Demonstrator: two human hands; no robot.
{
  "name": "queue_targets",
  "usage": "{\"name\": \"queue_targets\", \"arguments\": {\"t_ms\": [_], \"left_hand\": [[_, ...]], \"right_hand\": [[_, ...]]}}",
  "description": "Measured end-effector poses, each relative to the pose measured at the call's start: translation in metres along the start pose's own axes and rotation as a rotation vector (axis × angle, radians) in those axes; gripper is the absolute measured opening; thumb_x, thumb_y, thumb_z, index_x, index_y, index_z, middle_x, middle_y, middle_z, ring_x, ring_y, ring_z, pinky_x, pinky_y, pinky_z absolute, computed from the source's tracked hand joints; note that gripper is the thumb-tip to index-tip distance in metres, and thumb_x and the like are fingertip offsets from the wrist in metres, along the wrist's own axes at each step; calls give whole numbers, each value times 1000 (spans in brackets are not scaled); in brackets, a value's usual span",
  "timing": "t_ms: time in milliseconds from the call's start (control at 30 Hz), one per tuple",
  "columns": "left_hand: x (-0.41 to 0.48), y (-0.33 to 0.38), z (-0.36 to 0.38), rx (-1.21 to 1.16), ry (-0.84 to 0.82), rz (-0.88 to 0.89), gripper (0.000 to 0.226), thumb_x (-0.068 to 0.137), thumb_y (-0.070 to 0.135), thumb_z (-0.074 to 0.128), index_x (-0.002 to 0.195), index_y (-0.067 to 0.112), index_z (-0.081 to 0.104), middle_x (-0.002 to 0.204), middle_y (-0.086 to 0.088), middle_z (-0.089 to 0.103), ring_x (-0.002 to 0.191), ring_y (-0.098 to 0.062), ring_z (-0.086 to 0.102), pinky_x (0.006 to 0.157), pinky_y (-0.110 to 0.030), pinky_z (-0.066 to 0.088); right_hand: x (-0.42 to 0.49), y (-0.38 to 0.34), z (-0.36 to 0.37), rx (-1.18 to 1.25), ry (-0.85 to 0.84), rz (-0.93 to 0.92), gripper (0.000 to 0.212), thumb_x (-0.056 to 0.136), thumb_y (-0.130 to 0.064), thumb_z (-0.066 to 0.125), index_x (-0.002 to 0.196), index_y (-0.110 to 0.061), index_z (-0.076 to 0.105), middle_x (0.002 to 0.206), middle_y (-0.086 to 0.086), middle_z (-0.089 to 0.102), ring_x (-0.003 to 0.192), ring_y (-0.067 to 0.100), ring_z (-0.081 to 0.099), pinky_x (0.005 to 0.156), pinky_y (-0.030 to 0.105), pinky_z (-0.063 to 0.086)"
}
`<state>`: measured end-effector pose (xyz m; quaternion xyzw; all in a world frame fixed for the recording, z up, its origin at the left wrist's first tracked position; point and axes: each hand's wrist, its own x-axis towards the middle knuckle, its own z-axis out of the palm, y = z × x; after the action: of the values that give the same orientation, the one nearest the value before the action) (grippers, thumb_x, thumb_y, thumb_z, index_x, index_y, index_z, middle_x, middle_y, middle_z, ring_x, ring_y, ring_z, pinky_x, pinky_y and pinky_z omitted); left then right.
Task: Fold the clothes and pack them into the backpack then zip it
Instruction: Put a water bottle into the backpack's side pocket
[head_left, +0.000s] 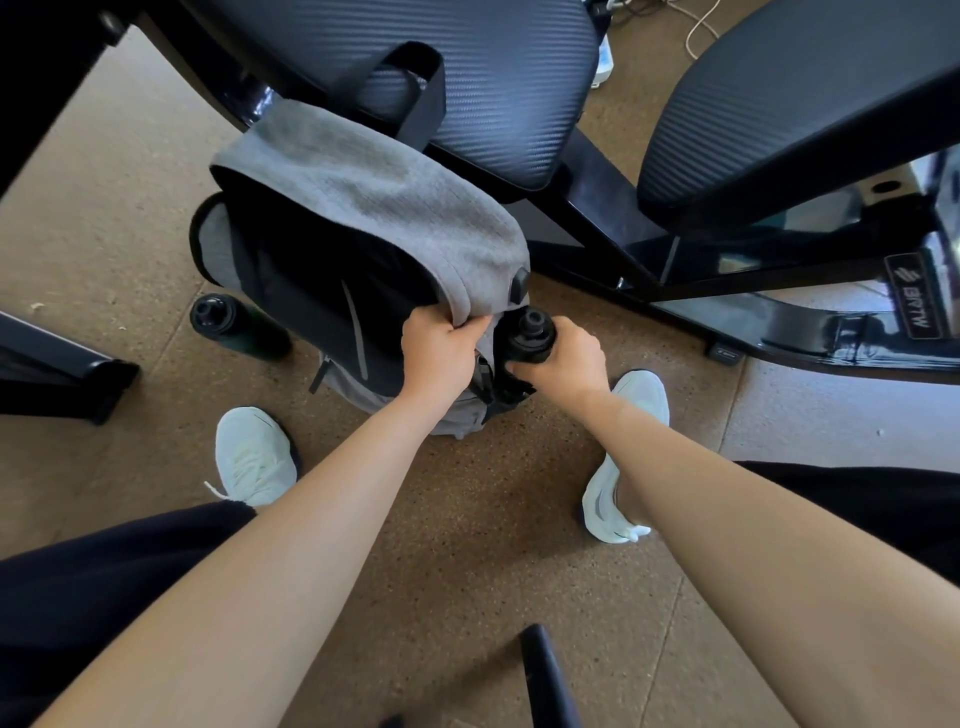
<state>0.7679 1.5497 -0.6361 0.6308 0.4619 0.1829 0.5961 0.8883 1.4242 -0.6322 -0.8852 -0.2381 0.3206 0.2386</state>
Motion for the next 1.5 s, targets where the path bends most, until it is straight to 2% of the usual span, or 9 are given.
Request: {"name": "queue_targets", "arguments": {"t_ms": [100,267,433,633,800,933,1100,1200,1500], "left_hand": [[1,0,-1,8,4,-4,47,75,51,71,77,4,68,79,-20,72,85,-37,72,75,-62,60],[7,-3,-5,24,20,1,40,75,50,71,78,10,67,81,-19,73,86,-35,73,76,-62,60],[9,-5,-5,35,7,9,28,78,41,74,77,13,68,79,-17,73,84,-33,73,74,-60,61],[8,-8,-5,23,17,-4,36,74,46,73,78,10,67,79,-19,73,85,-36,73,75,-61,60],[6,-3,-1,47,0,2,44,75,47,74,71,4,67,71,-16,71,79,-35,73,71,-61,60],[3,-2,0,46,-14,11,55,73,53,73,69,-1,65,68,-20,68,76,-41,71,69,-62,60],[-3,5,5,106,-44,94,58,76,54,67,63,-2,63,61,-16,67,67,-33,69,64,-57,57],[-4,3,6,120,-48,89,55,77,51,69,65,-2,65,62,-15,67,66,-33,69,63,-57,57],[-1,2,-7,120,-103,-27,49,77,53,70,92,6,73,88,-11,76,92,-27,73,83,-58,60]], "right_hand": [[5,-2,14,1,-3,113,61,72,-38,86,122,-15,59,121,5,68,117,28,62,91,36,48],[-5,12,7,76,17,-90,94,69,-37,90,148,-23,41,142,1,50,134,16,46,112,35,40],[-2,3,7,77,89,-191,73,78,-37,85,142,-20,56,126,-2,60,120,13,56,106,33,47],[1,4,-5,-175,-115,-359,73,81,-26,84,145,-16,51,132,0,57,125,21,56,109,40,47],[5,-4,4,-42,41,-73,62,78,-34,85,132,-17,58,128,2,60,120,22,57,101,37,47],[2,-3,11,-233,-66,-250,64,82,-27,83,136,-9,54,129,7,56,120,31,59,102,42,50],[11,-1,9,-105,8,-12,64,78,-29,86,133,-13,58,130,8,60,122,29,58,103,41,48],[7,-1,17,-217,-27,-147,60,82,-26,82,133,-9,56,128,9,57,119,33,60,99,42,50],[14,-4,0,-15,-171,40,73,78,-16,85,142,-17,51,137,5,62,131,26,55,107,39,46]]}}
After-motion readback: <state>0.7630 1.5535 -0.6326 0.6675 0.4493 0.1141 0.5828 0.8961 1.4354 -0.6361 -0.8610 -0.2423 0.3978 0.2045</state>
